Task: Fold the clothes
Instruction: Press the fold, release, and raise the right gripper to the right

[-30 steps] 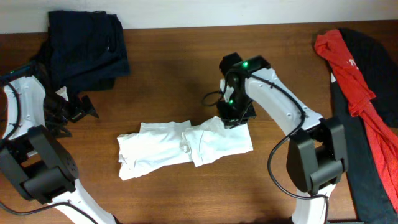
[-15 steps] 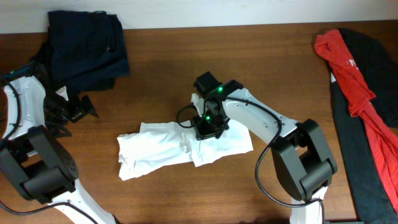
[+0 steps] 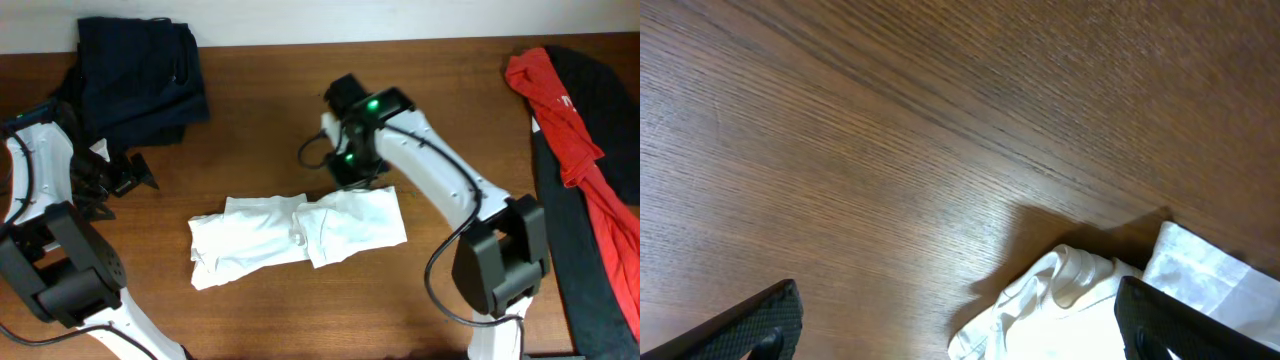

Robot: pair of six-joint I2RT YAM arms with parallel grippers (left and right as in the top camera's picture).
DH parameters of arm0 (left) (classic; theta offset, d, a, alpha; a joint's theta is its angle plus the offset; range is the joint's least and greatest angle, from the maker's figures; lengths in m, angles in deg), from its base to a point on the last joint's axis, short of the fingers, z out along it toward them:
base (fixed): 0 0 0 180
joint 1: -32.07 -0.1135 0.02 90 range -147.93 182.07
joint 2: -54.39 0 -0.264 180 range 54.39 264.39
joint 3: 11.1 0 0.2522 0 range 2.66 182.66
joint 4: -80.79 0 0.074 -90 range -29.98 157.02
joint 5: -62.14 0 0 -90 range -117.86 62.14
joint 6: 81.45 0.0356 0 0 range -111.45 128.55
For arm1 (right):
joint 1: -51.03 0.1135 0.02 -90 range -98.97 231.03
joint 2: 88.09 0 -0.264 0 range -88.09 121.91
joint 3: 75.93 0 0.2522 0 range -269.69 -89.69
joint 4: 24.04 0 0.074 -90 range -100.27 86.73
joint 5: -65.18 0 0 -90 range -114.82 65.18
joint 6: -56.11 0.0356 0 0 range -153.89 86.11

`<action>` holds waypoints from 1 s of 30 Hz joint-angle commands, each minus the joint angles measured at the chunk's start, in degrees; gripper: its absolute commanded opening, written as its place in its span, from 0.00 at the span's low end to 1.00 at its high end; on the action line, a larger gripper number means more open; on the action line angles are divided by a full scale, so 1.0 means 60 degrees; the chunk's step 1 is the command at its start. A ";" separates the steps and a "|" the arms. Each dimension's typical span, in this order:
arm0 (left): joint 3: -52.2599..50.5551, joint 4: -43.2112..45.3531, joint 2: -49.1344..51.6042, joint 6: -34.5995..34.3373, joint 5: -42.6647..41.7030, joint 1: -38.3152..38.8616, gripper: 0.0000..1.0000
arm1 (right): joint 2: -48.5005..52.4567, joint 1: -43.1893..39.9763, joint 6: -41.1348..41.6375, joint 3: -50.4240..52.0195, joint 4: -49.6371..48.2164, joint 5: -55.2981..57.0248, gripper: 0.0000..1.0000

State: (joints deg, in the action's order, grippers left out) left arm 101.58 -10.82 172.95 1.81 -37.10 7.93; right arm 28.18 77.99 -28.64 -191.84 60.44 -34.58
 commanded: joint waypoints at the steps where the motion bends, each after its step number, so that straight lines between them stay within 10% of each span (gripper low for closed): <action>1: 0.0120 -0.0036 -0.0215 -0.0051 -0.0113 0.0004 0.99 | 0.0164 -0.0455 -0.0342 0.0393 -0.0080 0.0984 0.15; 30: 0.0120 -0.0018 -0.0215 -0.0051 -0.0109 0.0004 0.99 | 0.1129 0.0878 0.0965 0.1086 -0.1832 -0.3107 0.11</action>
State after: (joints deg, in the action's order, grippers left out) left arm 101.58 -10.95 172.93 1.81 -37.10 7.93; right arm 34.45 82.76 -26.15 -182.14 49.62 -47.32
